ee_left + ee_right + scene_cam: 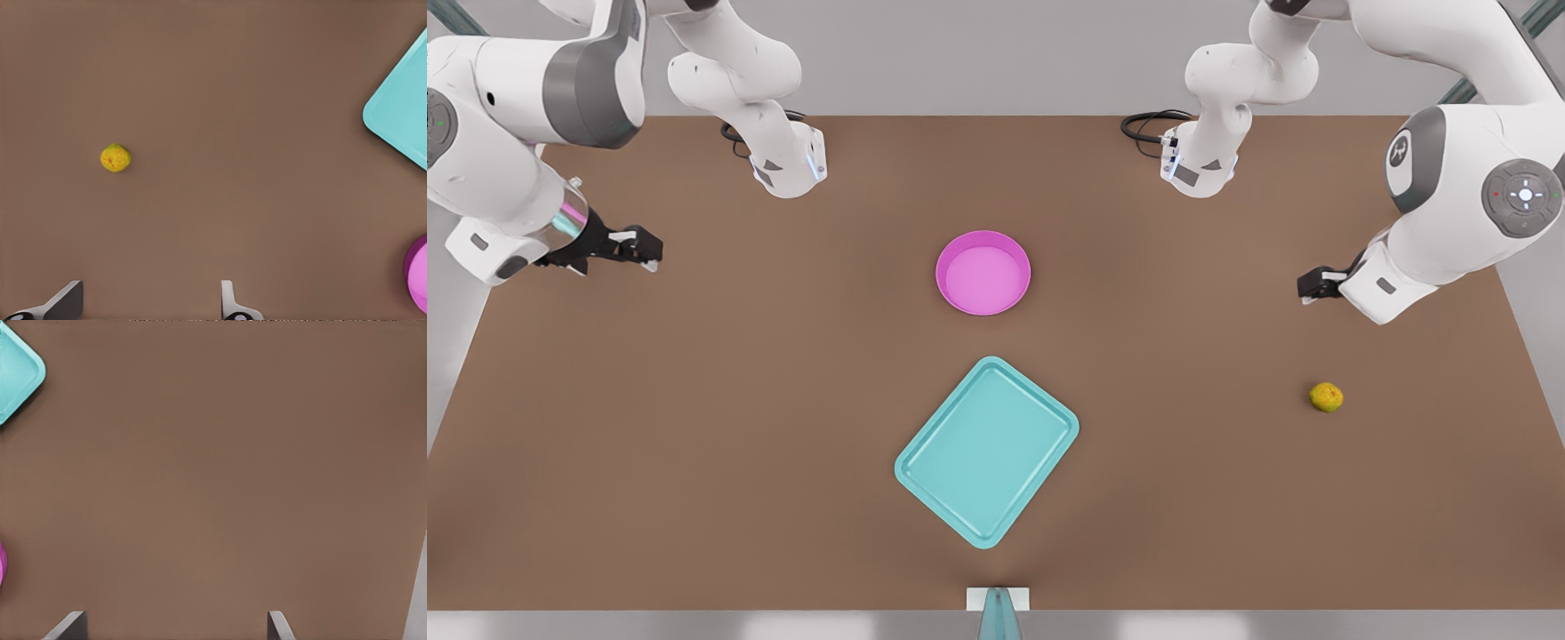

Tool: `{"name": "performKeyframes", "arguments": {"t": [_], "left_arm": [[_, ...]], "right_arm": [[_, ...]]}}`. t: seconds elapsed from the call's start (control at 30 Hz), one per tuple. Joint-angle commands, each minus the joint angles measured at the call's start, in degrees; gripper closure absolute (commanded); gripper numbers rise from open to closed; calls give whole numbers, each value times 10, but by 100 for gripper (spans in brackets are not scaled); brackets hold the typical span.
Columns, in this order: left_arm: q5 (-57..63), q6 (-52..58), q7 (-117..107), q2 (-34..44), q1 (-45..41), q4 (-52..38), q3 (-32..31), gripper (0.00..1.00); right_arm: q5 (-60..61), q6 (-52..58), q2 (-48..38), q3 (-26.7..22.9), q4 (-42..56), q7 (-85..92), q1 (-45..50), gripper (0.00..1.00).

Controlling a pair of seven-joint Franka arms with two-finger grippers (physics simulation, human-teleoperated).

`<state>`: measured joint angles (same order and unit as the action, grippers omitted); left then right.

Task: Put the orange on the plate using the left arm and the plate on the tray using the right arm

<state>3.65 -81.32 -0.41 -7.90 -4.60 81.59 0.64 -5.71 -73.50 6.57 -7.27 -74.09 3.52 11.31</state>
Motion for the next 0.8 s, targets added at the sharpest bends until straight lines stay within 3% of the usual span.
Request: {"name": "performKeyframes", "arguments": {"t": [0.0, 0.1, 0.23, 0.3, 0.5, 0.77], "left_arm": [[1, -5, -14, -1, -1, 0, 1, 0], [4, -13, -23, -72, 26, 7, 2, 0], [-13, -261, 109, -245, 134, 5, 1, 0], [-7, -326, 135, -285, 138, 6, 2, 0], [-6, -404, 172, -336, 164, 10, 2, 0], [-6, -433, 204, -314, 163, 111, 34, 0]], "right_arm": [[0, -13, 1, 0, 0, 19, 1, 0], [0, -13, 3, 0, 0, 19, 1, 0], [0, -13, 3, 0, -1, 19, 2, 0], [0, -13, 5, 0, -1, 19, 2, 0], [0, -12, 7, 0, -2, 19, 2, 0], [0, -12, 6, 0, -7, 19, 3, 0]]}}
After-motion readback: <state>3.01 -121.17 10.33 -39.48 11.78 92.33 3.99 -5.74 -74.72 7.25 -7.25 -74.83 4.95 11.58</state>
